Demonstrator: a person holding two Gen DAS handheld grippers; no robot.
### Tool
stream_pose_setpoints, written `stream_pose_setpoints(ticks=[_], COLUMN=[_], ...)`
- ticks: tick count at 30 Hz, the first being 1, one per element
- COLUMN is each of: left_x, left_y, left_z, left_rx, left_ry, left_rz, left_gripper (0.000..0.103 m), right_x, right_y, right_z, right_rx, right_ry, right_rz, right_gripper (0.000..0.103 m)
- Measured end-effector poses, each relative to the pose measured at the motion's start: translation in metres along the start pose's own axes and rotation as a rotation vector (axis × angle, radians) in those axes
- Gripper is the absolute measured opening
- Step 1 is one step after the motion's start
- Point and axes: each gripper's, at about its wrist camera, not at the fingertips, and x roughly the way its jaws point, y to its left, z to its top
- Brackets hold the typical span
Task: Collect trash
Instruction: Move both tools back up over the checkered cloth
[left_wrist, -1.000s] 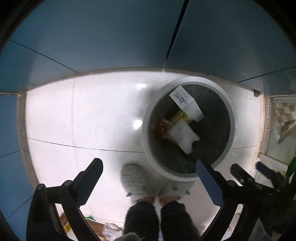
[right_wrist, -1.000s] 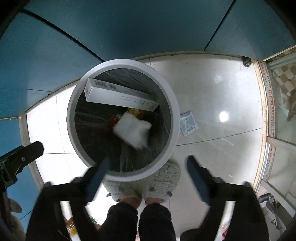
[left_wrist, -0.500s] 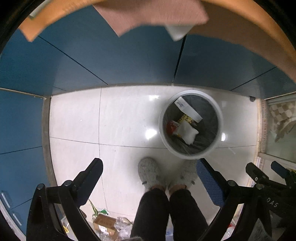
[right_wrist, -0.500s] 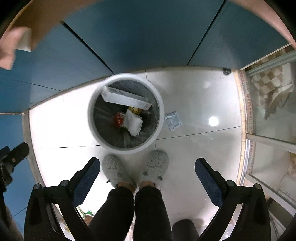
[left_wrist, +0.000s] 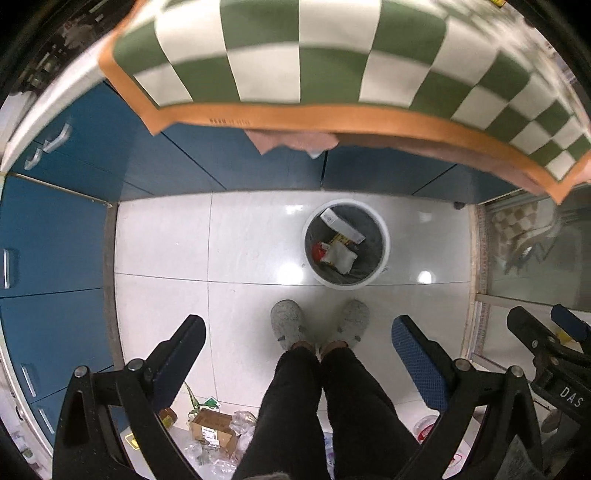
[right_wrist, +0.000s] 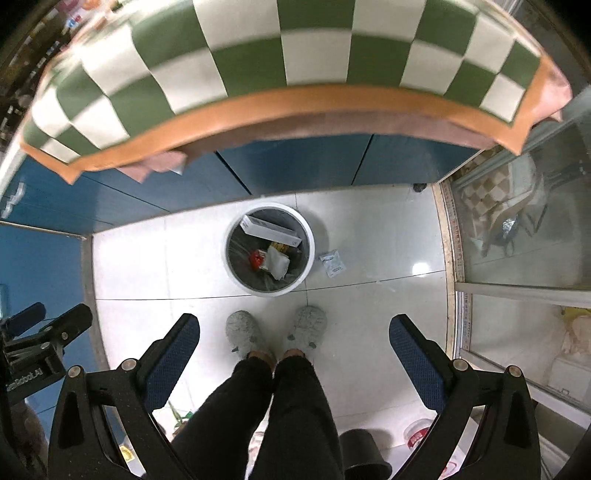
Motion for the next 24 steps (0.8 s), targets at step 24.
stream_pose_setpoints(ticks=[24], left_x=[-0.178], left_y=[0.013], left_z=[0.091], left_rx=[-0.062], left_ry=[-0.446], left_rz=[0.085], left_gripper=[0.103], right_x=[-0.135], right_y=[-0.002], right_z=[0.068], right_rx=[0.048], right_ry=[-0.173], right_rz=[0.231], right_gripper=[0.103])
